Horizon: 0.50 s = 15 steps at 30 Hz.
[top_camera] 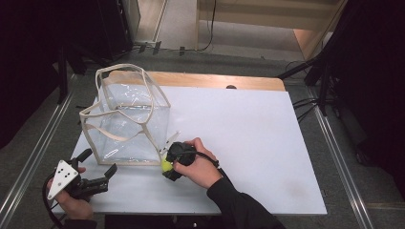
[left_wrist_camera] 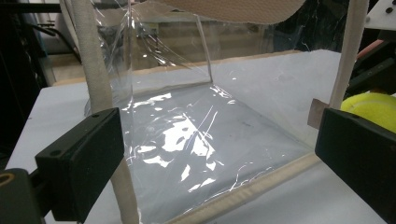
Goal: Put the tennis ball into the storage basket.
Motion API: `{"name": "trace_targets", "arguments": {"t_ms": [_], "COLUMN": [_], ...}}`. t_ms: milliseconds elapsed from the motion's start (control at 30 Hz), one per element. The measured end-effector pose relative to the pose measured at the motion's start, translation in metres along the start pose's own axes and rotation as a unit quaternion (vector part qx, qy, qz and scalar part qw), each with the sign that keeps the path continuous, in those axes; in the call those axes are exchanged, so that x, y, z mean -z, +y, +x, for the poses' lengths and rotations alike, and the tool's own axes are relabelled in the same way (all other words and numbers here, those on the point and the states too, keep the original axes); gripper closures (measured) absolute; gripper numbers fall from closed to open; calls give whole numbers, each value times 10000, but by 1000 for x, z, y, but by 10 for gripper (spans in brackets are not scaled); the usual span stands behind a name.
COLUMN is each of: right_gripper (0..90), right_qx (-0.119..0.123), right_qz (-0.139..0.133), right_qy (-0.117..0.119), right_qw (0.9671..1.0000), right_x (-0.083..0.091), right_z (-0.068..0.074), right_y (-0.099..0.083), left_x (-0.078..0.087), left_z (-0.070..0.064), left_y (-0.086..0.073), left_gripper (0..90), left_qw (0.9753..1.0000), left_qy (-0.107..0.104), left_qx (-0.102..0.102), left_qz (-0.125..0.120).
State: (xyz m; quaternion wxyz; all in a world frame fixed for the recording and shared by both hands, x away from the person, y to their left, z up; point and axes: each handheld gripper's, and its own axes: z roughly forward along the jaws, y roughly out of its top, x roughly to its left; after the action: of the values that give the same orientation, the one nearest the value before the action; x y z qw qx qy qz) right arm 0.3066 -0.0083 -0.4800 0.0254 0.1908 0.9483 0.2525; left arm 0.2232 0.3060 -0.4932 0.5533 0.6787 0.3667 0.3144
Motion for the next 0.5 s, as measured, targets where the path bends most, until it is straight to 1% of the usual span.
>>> {"name": "trace_targets", "arguments": {"t_ms": [33,67,133,333,467,500], "right_gripper": [235,235,235,235,235,235], "right_qx": [28,-5,20,-7,48,22], "right_qz": [-6,-5,-4,-30,-6,1], "right_qy": [-9,-3,-6,-19,-13,-18], "right_qw": [10000,10000,10000,10000,10000,10000], "right_x": [0,2,3,10,15,16], "right_z": [0,0,0,-2,-4,-4], "right_y": [0,1,1,4,6,6], "left_x": [0,0,0,0,0,0], "left_z": [0,0,0,0,0,0], "left_y": [0,0,0,0,0,0], "left_gripper": [13,13,13,13,13,13], "left_qw": [10000,10000,10000,10000,10000,10000], "left_qy": [1,1,1,9,15,15], "left_qx": [1,0,2,18,23,22], "left_qz": [0,3,1,3,1,5]}}
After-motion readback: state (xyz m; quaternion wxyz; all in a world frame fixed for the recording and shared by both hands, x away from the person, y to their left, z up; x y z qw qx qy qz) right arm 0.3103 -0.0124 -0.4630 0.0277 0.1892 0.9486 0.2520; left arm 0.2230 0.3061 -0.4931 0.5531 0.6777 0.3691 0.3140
